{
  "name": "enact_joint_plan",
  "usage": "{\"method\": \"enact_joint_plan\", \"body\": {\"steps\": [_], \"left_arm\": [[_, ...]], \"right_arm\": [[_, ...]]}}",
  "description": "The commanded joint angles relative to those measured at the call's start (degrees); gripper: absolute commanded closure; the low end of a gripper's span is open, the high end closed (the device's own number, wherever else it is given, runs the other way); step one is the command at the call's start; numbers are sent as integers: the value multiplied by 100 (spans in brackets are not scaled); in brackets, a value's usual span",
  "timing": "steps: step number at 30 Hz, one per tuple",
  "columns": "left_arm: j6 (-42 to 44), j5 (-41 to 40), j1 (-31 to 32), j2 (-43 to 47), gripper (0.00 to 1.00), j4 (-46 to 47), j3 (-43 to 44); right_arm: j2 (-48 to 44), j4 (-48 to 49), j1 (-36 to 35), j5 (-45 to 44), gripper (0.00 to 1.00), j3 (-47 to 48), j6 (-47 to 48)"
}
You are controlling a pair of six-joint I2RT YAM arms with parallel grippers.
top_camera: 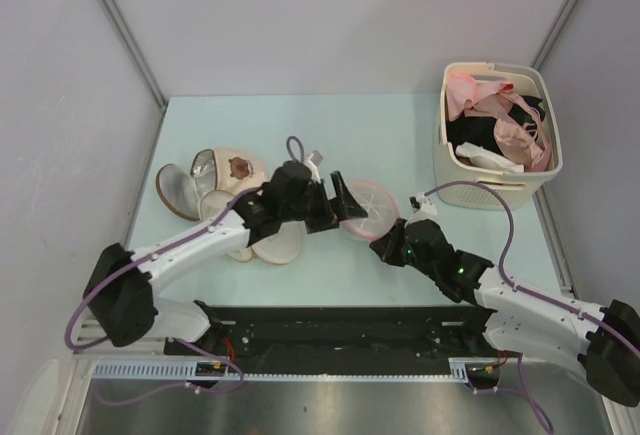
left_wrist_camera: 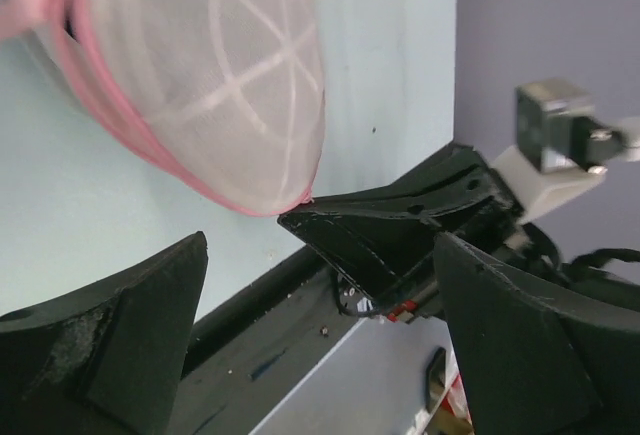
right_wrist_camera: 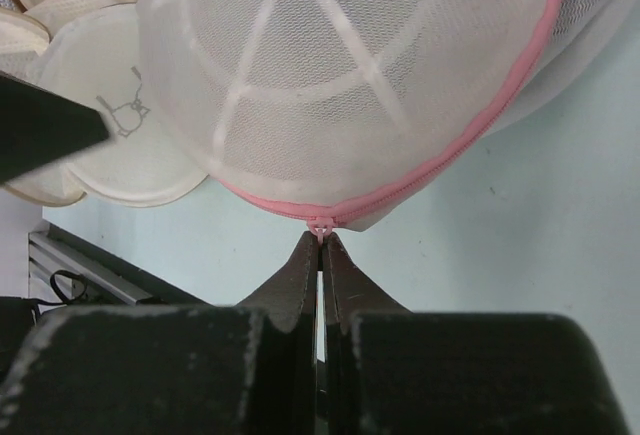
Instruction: Unzip the laundry bag and remove the bra
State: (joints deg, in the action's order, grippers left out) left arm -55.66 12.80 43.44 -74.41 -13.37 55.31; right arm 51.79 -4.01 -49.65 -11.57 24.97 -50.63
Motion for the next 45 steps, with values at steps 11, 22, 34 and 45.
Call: {"method": "enact_joint_plan", "body": {"steps": [11,22,34,45], "left_arm": [[-1395,-488,657,-1031,5,1380,-240],[-1615,-928,710,-1612,58,1187,77],[-422,-384,-151,-882,99,334,296],[467,487,-336,-2067,98,46,1429]], "right_arm": [[-152,-82,-36,-231,100,52,-131],[-459,-354,-80,-284,100,52,-193],[-1346,-1295,1568,213,100,-212,712],[-1119,-830,132,25,100,-98,89]]}}
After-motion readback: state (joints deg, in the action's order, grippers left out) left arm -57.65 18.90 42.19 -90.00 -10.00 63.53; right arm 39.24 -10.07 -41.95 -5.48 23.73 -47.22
